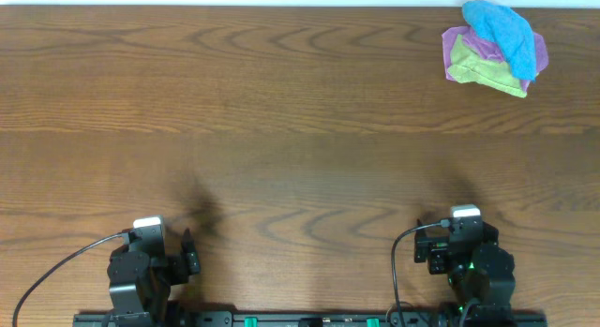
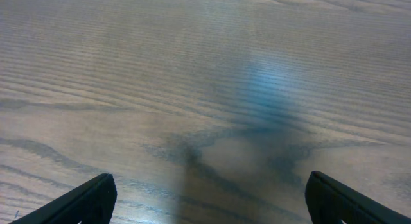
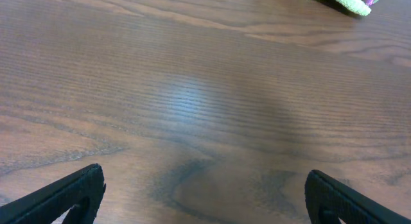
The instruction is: Fold the cloth
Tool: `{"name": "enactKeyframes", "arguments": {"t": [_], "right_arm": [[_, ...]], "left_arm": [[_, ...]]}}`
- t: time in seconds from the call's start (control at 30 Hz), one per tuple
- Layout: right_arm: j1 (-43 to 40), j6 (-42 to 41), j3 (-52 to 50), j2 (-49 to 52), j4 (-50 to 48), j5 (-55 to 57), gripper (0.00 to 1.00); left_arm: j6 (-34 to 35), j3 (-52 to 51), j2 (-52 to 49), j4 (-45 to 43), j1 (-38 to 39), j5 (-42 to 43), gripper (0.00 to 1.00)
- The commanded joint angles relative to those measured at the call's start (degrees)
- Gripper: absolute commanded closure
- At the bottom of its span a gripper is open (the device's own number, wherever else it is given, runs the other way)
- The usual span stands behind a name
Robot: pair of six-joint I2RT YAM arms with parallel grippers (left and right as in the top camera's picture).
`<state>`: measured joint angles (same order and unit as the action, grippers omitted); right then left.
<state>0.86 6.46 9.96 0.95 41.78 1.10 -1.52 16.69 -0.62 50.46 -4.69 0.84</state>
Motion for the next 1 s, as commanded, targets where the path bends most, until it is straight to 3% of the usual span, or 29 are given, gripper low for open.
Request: {"name": "enactKeyframes", "arguments": {"t": [0.0,0.67,0.97], "right_arm": [[-0.5,-0.8,-0.8,-0.7,0.2,0.6,0.01],[-0.5,-0.9,-0.7,-0.7,0.0,-0.1,0.01],[-0.5,-8.1,5.0,6.8,-3.3,1.7,0.01]], "left_arm": [[0.2,-2.4,0.4,1.7,0.3,-0.9,0.05],[0.2,-2.4,0.4,1.7,0.3,-0.9,0.05],[0.2,-2.4,0.4,1.7,0.3,-0.9,0.05]]}}
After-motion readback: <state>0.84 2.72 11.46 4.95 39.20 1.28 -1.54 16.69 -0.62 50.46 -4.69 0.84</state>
